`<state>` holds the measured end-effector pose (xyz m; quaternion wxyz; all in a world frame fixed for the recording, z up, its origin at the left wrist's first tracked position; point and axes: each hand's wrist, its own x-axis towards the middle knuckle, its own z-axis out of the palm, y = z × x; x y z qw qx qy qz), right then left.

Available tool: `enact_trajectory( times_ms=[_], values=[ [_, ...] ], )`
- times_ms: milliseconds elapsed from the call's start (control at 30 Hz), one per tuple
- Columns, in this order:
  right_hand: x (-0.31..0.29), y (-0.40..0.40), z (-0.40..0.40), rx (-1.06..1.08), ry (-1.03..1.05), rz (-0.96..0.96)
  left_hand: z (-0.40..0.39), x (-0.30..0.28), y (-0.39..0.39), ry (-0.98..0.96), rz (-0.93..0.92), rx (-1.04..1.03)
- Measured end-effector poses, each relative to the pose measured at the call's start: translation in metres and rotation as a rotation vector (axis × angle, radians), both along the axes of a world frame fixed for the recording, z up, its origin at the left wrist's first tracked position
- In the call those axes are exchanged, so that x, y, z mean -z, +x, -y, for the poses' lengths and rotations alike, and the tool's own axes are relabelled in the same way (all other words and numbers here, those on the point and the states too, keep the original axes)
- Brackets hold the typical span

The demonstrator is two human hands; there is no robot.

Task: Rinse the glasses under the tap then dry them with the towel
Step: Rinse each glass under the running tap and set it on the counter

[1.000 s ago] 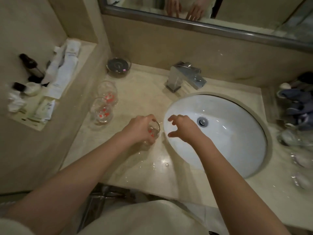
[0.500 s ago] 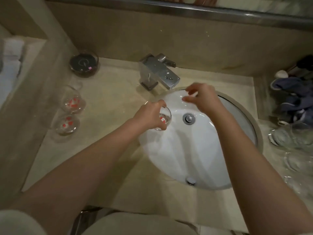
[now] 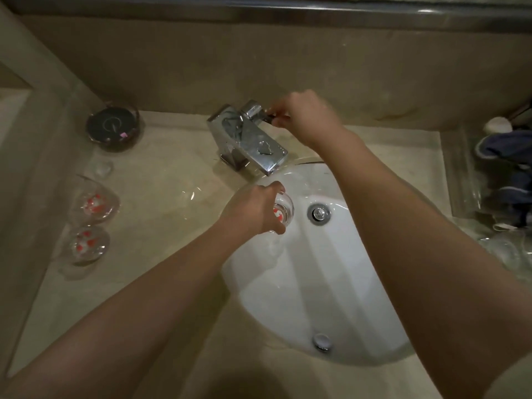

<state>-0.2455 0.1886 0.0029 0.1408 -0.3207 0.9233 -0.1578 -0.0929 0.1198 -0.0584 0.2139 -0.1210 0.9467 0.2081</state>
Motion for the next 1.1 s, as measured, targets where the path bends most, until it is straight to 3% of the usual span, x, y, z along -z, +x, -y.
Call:
enact_trajectory(
  times_ms=[633, 800, 933, 1033, 1100],
  values=[
    [-0.002, -0.026, 0.008, -0.067, -0.001, 0.046, 0.01, 0.007, -0.023, 0.122, 0.059, -0.083],
    [0.003, -0.017, 0.0, 0.008, -0.063, 0.053, 0.014, 0.012, -0.022, 0.272, -0.005, -0.238],
    [0.028, 0.018, -0.028, 0.275, -0.323, 0.283, 0.02, 0.009, -0.021, 0.496, -0.037, -0.359],
    [0.054, 0.041, -0.045, 0.278, -0.169, 0.5, 0.021, 0.006, -0.02, 0.598, -0.071, -0.383],
    [0.066, 0.051, -0.05, 0.289, -0.084, 0.747, 0.023, 0.005, -0.021, 0.642, -0.1, -0.36]
  ],
)
